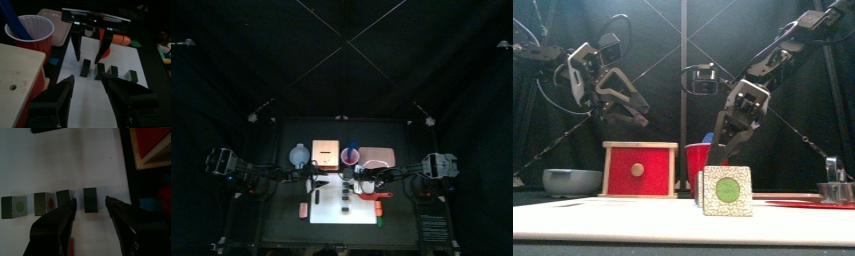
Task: Place sushi on board then cut the sushi with the knife then place the pieces on the plate
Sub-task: Place the 4 sushi pieces on the plate
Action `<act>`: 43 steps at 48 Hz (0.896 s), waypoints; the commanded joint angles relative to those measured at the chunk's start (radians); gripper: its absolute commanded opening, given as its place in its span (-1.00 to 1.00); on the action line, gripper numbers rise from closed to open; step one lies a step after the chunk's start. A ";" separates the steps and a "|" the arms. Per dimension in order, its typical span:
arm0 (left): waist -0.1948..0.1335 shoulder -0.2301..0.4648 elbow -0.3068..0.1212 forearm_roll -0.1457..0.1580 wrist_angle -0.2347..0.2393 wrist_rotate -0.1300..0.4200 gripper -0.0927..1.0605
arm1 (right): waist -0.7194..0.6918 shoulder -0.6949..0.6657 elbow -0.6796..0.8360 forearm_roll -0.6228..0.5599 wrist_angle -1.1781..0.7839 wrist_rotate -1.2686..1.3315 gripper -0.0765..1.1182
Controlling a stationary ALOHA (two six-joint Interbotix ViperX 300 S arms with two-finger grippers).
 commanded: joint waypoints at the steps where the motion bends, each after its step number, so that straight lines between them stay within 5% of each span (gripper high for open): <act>1: 0.000 -0.012 -0.011 0.002 -0.009 0.002 0.60 | -0.005 -0.006 -0.031 -0.003 -0.005 0.000 0.54; 11: 0.000 -0.012 -0.012 0.002 -0.009 0.000 0.60 | -0.006 0.032 -0.040 -0.008 -0.002 -0.002 0.43; 23: 0.000 -0.012 -0.011 0.000 -0.008 0.000 0.60 | -0.006 0.037 -0.048 -0.009 0.015 0.000 0.06; 43: 0.000 -0.012 -0.012 0.000 -0.009 -0.002 0.60 | -0.117 -0.284 0.089 -0.018 0.219 0.003 0.03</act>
